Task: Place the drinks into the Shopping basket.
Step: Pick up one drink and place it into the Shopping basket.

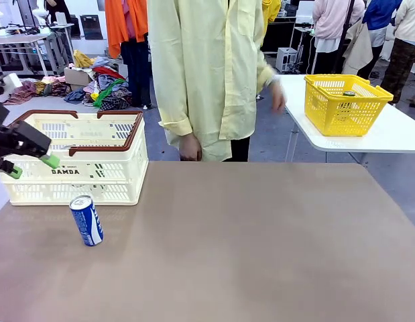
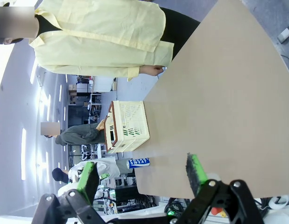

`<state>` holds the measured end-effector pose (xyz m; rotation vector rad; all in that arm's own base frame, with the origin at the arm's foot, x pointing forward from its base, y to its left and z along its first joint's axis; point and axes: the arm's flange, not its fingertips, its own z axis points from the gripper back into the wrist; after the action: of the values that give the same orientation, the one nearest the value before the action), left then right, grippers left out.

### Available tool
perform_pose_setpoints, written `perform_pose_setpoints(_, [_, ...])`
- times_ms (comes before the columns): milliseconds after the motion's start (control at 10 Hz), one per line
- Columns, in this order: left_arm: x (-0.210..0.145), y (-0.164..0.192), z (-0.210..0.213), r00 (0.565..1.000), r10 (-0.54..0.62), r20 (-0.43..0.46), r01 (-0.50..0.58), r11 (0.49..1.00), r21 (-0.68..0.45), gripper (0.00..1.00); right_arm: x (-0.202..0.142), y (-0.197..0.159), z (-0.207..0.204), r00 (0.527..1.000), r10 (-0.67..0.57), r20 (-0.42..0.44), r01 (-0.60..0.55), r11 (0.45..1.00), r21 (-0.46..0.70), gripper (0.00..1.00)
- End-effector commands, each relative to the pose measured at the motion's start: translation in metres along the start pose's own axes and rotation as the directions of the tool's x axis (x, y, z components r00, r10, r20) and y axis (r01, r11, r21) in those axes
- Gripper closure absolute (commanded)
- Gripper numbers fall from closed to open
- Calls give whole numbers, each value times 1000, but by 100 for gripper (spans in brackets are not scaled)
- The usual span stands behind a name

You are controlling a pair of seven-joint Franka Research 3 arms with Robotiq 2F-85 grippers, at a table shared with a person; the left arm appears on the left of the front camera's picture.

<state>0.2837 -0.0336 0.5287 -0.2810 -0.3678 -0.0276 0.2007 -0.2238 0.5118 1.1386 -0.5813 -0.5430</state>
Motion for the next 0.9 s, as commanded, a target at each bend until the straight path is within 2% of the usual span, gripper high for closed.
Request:
perform_pose_setpoints(0, [-10, -14, -32, 996, -24, -87, 34, 993, 116, 0, 1, 1, 1, 1000, 15, 2, -15, 1000, 21, 0])
perform_pose_setpoints(100, [0, 0, 0, 1000, 0, 0, 0, 1000, 0, 0, 1, 1, 1, 1000, 15, 2, -15, 1000, 21, 0])
perform_pose_setpoints(300, [0, 0, 0, 1000, 0, 0, 0, 1000, 0, 0, 1, 1, 1, 1000, 15, 2, -15, 1000, 21, 0])
perform_pose_setpoints(400, [2, -8, -13, 1000, 3, -19, -2, 998, 67, 0, 1, 1, 1, 1000, 15, 2, -15, 1000, 21, 0])
perform_pose_setpoints(500, [13, -18, -37, 992, -113, -52, 117, 989, 88, 0, 1, 1, 1, 1000, 15, 2, -15, 1000, 21, 0])
perform_pose_setpoints(600, [18, -25, -59, 975, -197, -100, 204, 977, 63, 0, 1, 1, 1, 1000, 15, 2, -15, 1000, 21, 0])
perform_pose_setpoints(800, [31, -24, -79, 960, -221, -172, 227, 974, 13, 0, 1, 1, 1, 1000, 15, 2, -15, 1000, 21, 0])
